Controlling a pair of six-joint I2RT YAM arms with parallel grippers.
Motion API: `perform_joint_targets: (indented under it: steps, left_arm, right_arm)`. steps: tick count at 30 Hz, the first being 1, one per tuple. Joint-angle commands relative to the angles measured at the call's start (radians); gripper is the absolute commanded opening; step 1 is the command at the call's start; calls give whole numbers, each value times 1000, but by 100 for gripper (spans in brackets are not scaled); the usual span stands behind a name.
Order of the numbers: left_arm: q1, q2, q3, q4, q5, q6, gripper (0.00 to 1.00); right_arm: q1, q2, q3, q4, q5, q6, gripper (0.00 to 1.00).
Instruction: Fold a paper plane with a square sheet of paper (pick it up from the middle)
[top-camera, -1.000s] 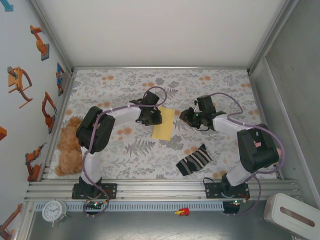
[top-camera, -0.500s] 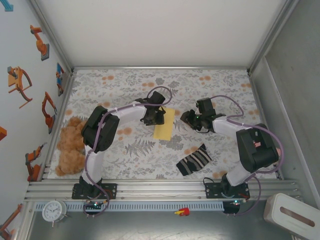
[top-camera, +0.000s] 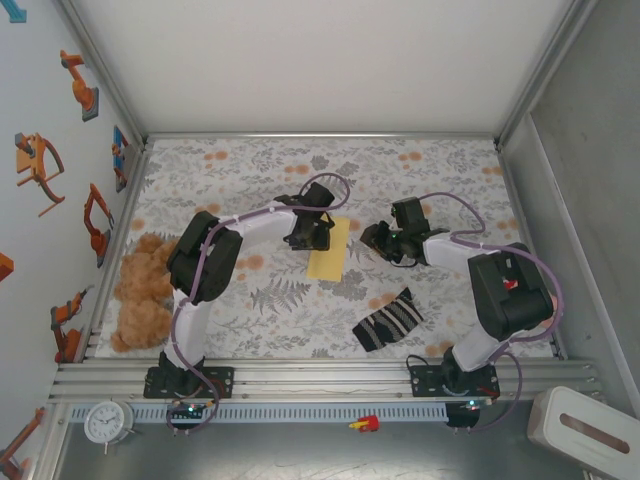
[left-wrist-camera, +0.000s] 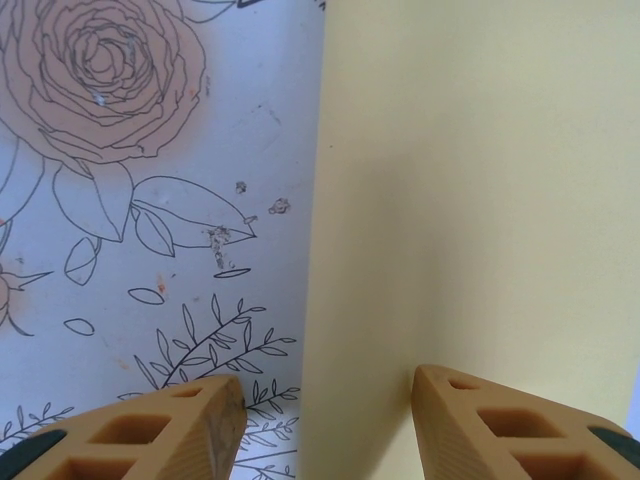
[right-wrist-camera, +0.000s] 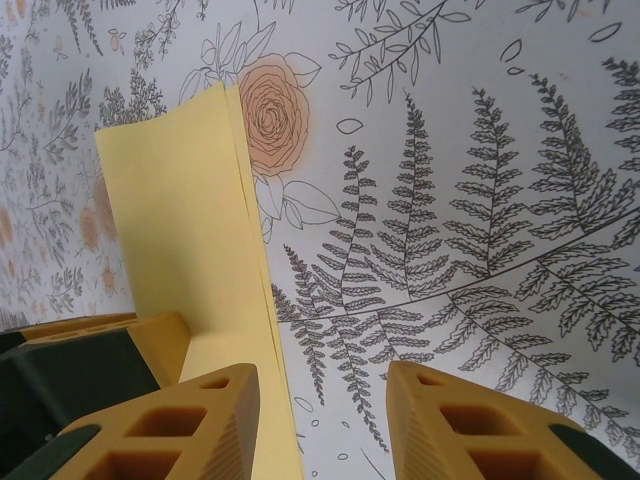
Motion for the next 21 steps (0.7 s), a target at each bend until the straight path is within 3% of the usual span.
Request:
perform_joint_targets:
  steps: [1, 21]
  left_arm:
    - [-26, 233, -84, 0, 116, 50, 51]
    - [-27, 276, -68, -27, 92, 66, 53]
  right_arm:
    - [-1, 15, -12, 18, 8, 7, 37]
    - [-1, 38, -4, 27, -18, 5, 35]
